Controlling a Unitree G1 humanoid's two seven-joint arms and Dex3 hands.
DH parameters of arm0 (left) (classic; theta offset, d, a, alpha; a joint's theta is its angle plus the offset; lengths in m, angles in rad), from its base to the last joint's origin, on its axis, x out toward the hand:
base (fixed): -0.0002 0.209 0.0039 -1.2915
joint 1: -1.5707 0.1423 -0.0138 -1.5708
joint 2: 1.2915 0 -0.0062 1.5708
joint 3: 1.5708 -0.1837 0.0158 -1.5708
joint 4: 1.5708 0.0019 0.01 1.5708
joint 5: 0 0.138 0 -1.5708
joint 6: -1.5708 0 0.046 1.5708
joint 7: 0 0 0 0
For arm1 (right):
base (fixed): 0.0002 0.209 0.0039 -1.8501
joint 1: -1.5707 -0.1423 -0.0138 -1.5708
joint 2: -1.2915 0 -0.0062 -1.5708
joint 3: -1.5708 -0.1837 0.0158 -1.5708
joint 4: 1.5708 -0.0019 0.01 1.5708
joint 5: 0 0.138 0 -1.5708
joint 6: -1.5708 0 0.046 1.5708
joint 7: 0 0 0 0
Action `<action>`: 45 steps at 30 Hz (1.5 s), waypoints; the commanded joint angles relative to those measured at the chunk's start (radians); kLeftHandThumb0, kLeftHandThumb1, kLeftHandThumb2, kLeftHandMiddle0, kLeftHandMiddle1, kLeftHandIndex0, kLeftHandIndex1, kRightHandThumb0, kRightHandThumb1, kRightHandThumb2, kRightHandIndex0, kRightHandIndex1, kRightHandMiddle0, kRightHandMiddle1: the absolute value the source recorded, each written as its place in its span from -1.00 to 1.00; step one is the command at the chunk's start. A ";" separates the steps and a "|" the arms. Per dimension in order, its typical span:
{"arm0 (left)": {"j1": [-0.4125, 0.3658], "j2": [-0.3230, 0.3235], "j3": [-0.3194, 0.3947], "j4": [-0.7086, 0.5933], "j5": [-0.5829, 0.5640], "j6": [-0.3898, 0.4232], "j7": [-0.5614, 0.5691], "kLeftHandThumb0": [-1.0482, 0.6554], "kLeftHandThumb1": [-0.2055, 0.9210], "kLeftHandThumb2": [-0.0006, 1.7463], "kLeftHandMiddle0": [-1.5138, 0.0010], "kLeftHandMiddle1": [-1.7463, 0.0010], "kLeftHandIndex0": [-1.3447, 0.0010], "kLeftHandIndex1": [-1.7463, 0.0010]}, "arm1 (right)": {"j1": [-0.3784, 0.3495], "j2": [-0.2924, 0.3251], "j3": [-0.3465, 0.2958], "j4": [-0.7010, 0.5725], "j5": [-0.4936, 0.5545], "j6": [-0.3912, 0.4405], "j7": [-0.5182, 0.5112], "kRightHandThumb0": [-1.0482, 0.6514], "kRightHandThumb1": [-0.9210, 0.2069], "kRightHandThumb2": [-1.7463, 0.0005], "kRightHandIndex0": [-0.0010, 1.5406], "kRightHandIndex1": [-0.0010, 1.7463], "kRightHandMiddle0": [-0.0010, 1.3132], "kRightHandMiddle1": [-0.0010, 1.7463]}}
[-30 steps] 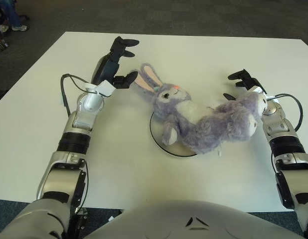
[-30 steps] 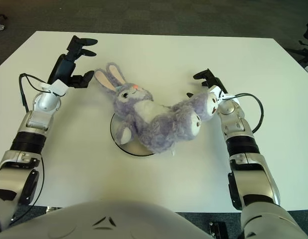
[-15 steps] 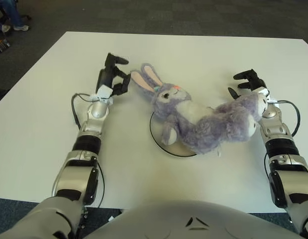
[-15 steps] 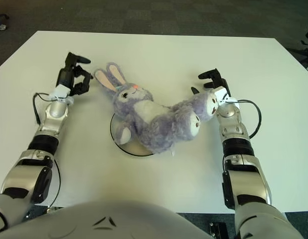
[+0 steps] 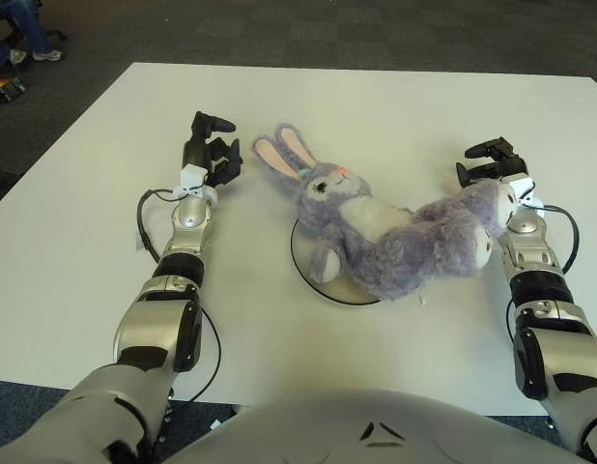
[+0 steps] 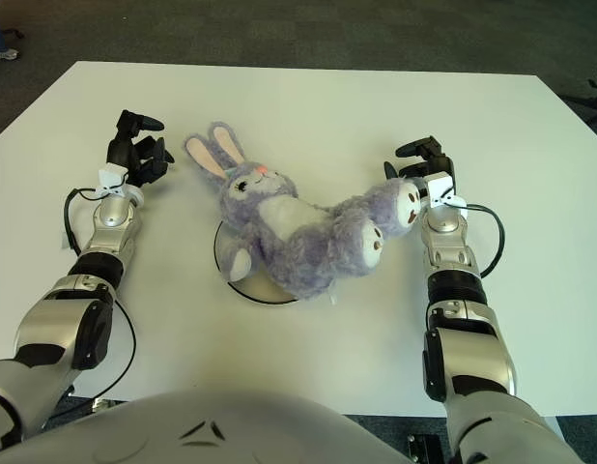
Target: Put the doll into the plate.
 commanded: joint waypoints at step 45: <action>0.219 -0.128 -0.006 -0.373 -0.056 0.161 -0.051 -0.21 0.63 -0.07 -0.22 -1.00 0.53 -1.00 | 0.169 0.135 -0.101 -0.267 0.131 0.103 -0.064 0.23 0.26 -0.62 -0.08 0.91 -0.28 1.00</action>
